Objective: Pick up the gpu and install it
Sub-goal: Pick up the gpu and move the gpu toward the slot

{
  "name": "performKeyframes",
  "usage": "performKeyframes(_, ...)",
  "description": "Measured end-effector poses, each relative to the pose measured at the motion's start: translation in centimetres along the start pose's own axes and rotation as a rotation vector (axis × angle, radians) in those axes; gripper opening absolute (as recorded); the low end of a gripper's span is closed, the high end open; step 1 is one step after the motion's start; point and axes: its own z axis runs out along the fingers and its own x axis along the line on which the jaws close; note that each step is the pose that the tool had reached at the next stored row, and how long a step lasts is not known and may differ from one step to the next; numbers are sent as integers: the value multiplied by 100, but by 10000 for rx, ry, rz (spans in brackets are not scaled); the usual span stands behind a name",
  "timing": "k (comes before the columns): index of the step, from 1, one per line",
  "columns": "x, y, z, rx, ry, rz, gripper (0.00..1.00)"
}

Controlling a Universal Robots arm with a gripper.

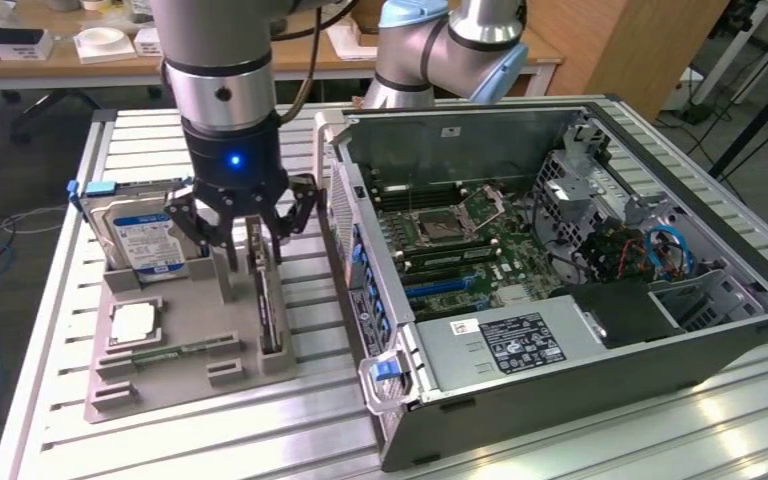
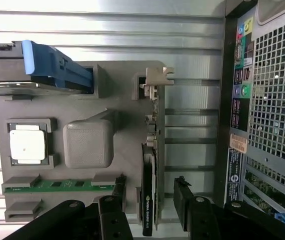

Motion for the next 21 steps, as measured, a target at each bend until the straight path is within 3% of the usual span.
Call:
performKeyframes(13, -9, -93, 242, 0, 2, -13, 51)
performKeyframes(21, -12, -100, 389, -4, 2, -13, 51)
